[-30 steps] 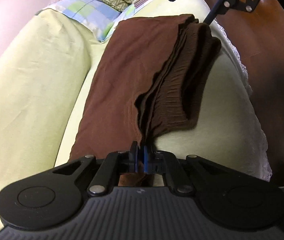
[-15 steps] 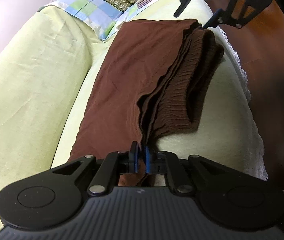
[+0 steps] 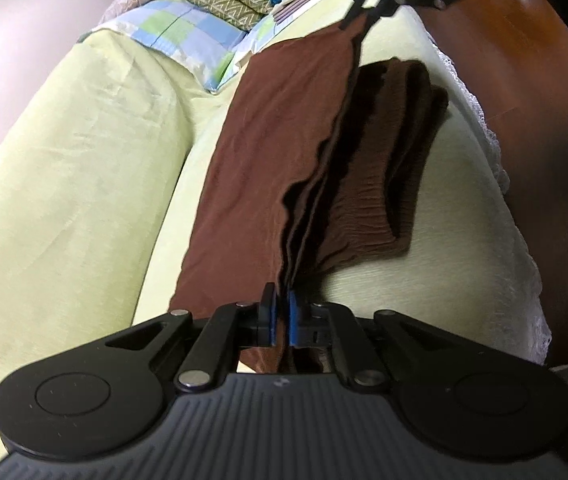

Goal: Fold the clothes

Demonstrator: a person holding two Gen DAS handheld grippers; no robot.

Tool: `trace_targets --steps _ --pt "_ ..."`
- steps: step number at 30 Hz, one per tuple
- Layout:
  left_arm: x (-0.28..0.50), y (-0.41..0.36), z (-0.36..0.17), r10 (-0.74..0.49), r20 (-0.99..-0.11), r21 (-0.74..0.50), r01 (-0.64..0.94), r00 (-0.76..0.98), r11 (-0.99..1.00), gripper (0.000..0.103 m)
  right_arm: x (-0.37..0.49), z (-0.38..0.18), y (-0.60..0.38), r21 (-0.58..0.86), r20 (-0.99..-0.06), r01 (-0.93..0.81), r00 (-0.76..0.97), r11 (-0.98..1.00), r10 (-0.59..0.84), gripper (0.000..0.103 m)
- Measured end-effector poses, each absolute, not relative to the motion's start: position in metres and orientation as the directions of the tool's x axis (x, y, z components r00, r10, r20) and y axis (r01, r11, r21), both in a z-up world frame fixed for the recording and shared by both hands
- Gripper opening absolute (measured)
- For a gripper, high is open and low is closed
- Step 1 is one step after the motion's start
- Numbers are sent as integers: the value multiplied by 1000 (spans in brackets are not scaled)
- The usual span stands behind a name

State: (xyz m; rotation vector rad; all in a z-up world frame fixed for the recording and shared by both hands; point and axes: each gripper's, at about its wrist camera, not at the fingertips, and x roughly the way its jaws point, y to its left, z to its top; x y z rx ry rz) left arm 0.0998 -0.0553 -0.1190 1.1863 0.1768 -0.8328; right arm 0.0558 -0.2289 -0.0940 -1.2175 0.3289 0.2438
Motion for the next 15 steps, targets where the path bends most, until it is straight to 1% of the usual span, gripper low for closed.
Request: trace_targets --steps 7,15 --pt "85 -50 -125 -475 -538 756 648 696 92 5 40 -79 -224 -838 -409 -389 912 383 32 5" --pt "83 -59 -133 -473 -543 761 645 694 73 5 34 -94 -225 -809 -452 -413 892 418 7 5"
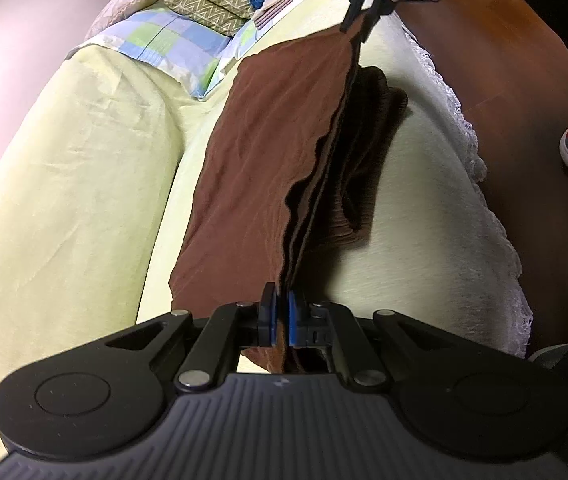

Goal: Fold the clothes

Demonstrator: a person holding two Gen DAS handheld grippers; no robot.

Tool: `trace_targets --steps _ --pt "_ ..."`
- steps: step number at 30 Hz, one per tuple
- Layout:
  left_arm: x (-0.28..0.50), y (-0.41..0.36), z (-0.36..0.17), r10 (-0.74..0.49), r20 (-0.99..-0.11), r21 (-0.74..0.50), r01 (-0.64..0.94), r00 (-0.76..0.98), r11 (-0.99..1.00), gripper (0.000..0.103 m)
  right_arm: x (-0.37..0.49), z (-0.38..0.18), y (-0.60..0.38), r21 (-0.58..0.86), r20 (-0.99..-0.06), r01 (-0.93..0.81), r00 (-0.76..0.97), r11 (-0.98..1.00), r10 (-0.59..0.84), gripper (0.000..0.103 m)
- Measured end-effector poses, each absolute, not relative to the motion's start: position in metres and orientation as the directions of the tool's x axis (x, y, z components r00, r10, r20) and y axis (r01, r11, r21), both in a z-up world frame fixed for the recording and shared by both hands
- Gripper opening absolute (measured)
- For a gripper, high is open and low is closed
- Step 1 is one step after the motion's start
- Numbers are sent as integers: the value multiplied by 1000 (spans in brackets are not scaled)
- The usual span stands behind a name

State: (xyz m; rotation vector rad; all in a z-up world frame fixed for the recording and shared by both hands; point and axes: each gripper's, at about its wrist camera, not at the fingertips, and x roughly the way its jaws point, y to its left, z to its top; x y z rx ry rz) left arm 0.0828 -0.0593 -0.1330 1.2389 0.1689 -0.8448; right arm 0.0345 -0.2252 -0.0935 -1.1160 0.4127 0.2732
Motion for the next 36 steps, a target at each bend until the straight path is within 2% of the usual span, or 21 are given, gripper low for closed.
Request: trace_targets --steps 3,5,6,7,8,9,11,13,15,18,22,23,24,26,31,33,35,36 --pt "80 -57 -139 -461 -565 750 659 684 58 7 36 -95 -225 -799 -463 -420 886 429 5 5" --pt "80 -60 -141 -456 -585 731 679 671 60 20 38 -101 -226 -784 -492 -441 871 437 -4 6" --pt "81 -61 -142 -452 -596 719 692 663 66 21 40 -105 -225 -777 -507 -452 862 438 -10 12" --pt "81 -59 -138 -452 -603 707 703 658 81 21 42 -109 -224 -779 -512 -455 859 432 -20 23" --pt "81 -56 -134 -454 -608 694 714 651 94 21 41 -112 -222 -783 -516 -456 856 424 -30 45" --pt "82 -54 -130 -457 -613 682 724 645 107 22 40 -112 -222 -787 -510 -452 859 419 -32 50" --pt "84 -37 -110 -477 -637 617 772 605 156 24 32 -99 -228 -772 -489 -423 872 474 -17 51" --pt "85 -26 -95 -488 -641 584 789 593 191 27 29 -86 -235 -740 -486 -403 874 538 -14 47" --pt "91 -19 -73 -515 -615 554 792 598 257 30 28 -65 -249 -680 -467 -355 884 642 -6 32" --pt "113 -36 -49 -558 -538 506 771 633 387 39 43 -32 -266 -537 -404 -246 915 807 10 19" --pt "156 -80 -41 -581 -461 415 742 670 526 41 101 -8 -282 -229 -343 -129 938 965 44 19" --pt "174 -95 -45 -577 -465 365 739 672 567 41 116 -7 -287 -134 -355 -124 932 983 69 17" --pt "182 -101 -47 -574 -471 342 739 670 581 41 132 -7 -292 -40 -365 -119 926 992 96 12" --pt "203 -115 -57 -570 -505 269 745 648 610 41 157 -12 -300 59 -388 -120 912 991 134 6" --pt "252 -130 -103 -484 -623 193 721 615 666 41 205 -37 -321 104 -487 -78 865 992 119 1" --pt "269 -125 -113 -482 -632 133 698 607 704 45 219 -52 -335 109 -534 -31 842 994 85 0" --pt "281 -112 -114 -513 -628 23 673 585 739 45 223 -63 -350 193 -530 -18 840 981 120 0" --pt "283 -112 -114 -513 -631 14 670 582 742 43 224 -66 -355 224 -524 -16 841 975 134 0"
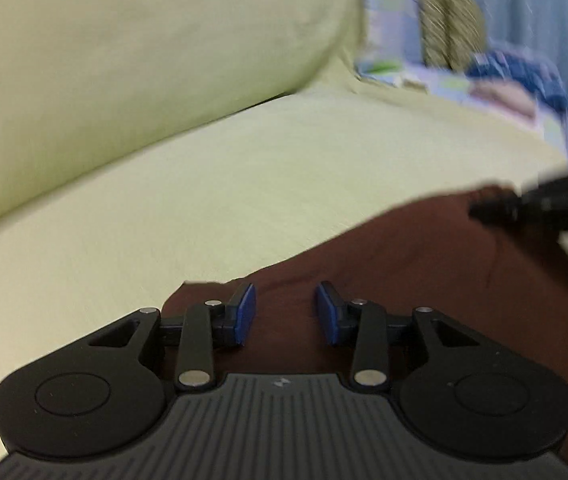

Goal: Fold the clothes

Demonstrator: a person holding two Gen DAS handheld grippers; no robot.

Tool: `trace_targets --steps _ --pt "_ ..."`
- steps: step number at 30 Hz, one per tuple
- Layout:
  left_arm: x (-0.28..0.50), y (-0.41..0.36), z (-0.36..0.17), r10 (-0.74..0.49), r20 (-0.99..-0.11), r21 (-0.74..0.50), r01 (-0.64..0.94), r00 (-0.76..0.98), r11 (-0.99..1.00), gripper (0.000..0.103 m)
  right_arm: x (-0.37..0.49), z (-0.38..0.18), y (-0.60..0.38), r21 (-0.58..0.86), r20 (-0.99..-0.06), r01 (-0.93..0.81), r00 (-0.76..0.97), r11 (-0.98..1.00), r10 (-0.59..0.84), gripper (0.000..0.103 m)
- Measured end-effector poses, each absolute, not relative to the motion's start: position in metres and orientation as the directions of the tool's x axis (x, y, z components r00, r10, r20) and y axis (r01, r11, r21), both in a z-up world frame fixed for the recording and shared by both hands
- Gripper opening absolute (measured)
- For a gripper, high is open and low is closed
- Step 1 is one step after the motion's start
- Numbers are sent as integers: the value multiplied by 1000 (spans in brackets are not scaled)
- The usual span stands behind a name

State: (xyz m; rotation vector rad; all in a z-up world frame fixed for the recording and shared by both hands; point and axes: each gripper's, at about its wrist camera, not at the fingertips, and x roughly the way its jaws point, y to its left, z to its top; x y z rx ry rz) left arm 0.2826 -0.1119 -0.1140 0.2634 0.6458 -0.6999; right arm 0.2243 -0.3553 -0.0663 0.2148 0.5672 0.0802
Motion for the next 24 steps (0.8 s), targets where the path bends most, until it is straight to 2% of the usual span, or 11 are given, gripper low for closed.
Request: trace_targets --steps 2,8,12,13,14,15,17,19,21,23,24 --pt "275 -110 -103 -497 -624 45 662 603 748 31 223 -61 -353 216 -530 -7 839 976 123 0" --pt "259 -111 -85 -521 -592 85 691 615 718 35 218 -38 -345 269 -466 -54 867 962 179 3" --pt "286 -108 -107 -483 -633 59 660 605 749 35 236 -55 -341 234 -529 -8 838 972 134 0" --pt "292 -99 -110 -511 -621 11 659 594 752 31 236 -61 -349 250 -527 17 841 968 121 0" --pt "296 -95 -109 -519 -618 -16 650 591 760 14 234 -67 -358 277 -521 39 845 960 116 0" --pt "300 -93 -107 -503 -621 -26 626 601 780 7 232 -69 -362 298 -515 41 848 954 124 0" --pt "299 -90 -99 -462 -621 -11 582 634 813 7 229 -71 -367 333 -506 45 852 942 138 0" --pt "292 -91 -92 -425 -623 22 557 657 830 8 228 -68 -359 294 -511 40 851 955 122 0" --pt "278 -93 -80 -345 -625 95 507 700 857 17 224 -62 -354 273 -501 48 860 961 100 0" --pt "270 -91 -73 -306 -624 122 477 719 871 30 218 -53 -349 246 -474 64 878 967 63 6" --pt "263 -88 -67 -295 -622 119 460 725 880 30 214 -49 -346 238 -461 65 886 969 54 8"
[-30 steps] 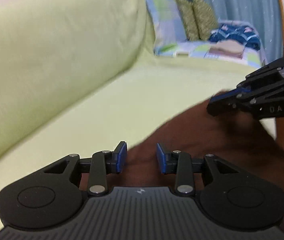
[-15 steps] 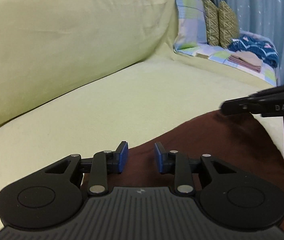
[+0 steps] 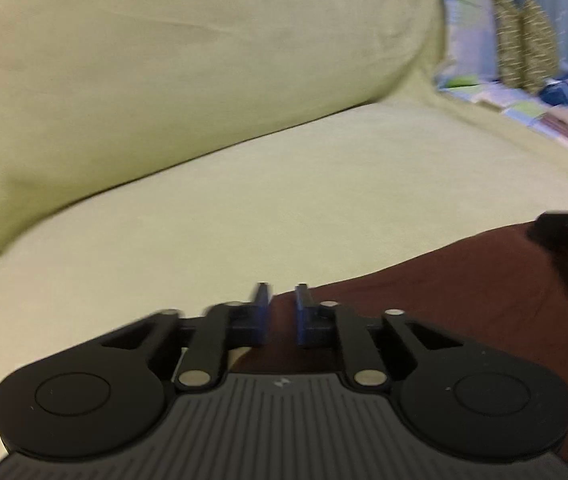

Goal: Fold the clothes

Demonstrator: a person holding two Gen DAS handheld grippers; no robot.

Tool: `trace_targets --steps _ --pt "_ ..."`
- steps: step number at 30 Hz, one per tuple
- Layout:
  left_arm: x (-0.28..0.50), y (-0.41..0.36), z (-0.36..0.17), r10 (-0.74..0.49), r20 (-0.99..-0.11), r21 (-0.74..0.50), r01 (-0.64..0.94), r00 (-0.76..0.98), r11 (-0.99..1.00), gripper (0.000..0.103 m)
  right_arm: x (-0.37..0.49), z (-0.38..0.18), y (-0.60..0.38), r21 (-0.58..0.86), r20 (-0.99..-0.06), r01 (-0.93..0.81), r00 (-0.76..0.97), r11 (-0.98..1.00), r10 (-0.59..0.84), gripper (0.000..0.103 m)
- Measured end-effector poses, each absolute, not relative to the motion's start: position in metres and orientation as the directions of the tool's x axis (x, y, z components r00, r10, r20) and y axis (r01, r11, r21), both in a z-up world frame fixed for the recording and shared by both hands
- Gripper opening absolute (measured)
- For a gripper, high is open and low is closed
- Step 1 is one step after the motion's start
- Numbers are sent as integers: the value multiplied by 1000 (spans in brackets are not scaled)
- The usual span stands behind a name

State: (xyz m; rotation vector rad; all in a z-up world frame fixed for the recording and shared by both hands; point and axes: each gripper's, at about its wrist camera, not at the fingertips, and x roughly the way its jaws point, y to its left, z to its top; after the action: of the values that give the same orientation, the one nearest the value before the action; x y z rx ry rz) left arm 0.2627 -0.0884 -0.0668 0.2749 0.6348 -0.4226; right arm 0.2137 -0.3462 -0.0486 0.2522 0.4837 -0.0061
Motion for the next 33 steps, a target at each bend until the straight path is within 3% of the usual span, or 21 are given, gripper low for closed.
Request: trace_targets --steps 7,12,15,18,23,25,28,33 --pt "228 -88 -53 -293 -641 87 446 710 891 31 164 -35 -318 219 -405 19 911 975 73 14" --pt "169 -89 -84 -335 -644 112 518 688 848 44 119 -51 -296 165 -401 54 916 985 17 20" --pt "144 -91 -108 -312 -631 185 528 711 829 47 107 -79 -289 151 -489 82 872 985 2 25" --pt "134 -86 -107 -297 -598 212 504 745 837 47 101 -93 -290 149 -508 84 862 985 3 26" --pt "118 -75 -93 -363 -580 191 555 729 810 49 81 -67 -292 193 -462 73 887 978 25 26" --pt "115 -78 -112 -315 -619 248 560 719 791 49 77 -70 -289 204 -478 66 877 977 41 26" --pt "112 -70 -115 -295 -611 255 536 735 805 50 73 -85 -287 236 -530 77 846 969 61 27" --pt "107 -58 -106 -279 -610 279 531 741 800 50 45 -75 -303 357 -508 135 858 924 71 34"
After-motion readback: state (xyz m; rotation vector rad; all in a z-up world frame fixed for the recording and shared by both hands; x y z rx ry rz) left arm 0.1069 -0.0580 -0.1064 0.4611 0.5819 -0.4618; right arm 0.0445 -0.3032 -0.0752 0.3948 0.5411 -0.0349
